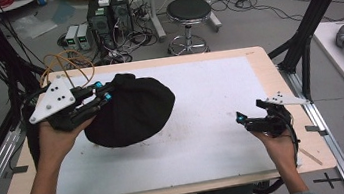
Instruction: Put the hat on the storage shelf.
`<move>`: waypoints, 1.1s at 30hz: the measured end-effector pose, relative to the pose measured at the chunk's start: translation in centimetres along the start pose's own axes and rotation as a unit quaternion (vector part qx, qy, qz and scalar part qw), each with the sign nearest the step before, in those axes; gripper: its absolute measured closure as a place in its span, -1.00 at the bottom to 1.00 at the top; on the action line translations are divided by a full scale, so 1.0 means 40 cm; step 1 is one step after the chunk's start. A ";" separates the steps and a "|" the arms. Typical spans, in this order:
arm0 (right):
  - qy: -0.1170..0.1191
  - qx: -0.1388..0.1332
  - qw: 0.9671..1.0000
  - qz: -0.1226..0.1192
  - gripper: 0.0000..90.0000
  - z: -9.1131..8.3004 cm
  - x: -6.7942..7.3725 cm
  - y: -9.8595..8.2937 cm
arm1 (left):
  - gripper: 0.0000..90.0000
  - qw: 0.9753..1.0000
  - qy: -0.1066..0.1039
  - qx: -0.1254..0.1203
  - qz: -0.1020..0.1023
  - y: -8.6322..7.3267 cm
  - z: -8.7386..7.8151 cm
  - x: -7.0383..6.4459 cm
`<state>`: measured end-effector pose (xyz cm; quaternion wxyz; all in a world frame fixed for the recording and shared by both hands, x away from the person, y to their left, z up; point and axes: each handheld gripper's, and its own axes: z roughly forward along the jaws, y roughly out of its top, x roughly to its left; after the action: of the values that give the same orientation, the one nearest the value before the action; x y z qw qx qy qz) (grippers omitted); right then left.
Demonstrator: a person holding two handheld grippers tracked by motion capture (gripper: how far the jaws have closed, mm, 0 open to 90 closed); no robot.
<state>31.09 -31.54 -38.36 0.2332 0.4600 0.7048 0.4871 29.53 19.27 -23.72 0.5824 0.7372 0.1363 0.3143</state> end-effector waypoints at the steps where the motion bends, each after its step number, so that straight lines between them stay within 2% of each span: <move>1: 0.000 0.000 1.000 0.001 -0.86 0.000 0.000 0.000 | 0.86 1.000 -0.002 -0.003 0.000 0.008 0.000 0.002; 6: -0.001 0.001 1.000 0.002 -0.86 -0.001 0.000 0.001 | 0.86 1.000 -0.005 -0.011 0.001 0.042 0.002 0.014; 10: 0.000 -0.001 1.000 0.001 -0.86 -0.002 -0.002 0.001 | 0.86 1.000 -0.005 -0.018 -0.006 0.062 0.003 0.028; 17: 0.001 -0.001 1.000 0.001 -0.86 -0.002 -0.003 0.001 | 0.86 0.999 0.003 -0.032 -0.011 0.094 0.000 0.055; 21: 0.001 0.001 1.000 0.004 -0.86 -0.001 -0.002 0.001 | 0.86 0.999 0.014 -0.034 -0.001 0.119 -0.007 0.060; 28: 0.000 0.001 1.000 0.005 -0.86 -0.001 -0.003 0.000 | 0.86 0.998 0.035 -0.045 -0.001 0.161 -0.039 0.086; 33: 0.001 0.000 1.000 0.003 -0.86 -0.001 -0.005 0.000 | 0.86 0.998 0.056 -0.037 0.001 0.182 -0.061 0.109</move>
<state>31.16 -31.73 -38.35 0.2313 0.4614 0.7037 0.4882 30.14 21.56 -15.20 0.6006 0.6964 0.1563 0.3604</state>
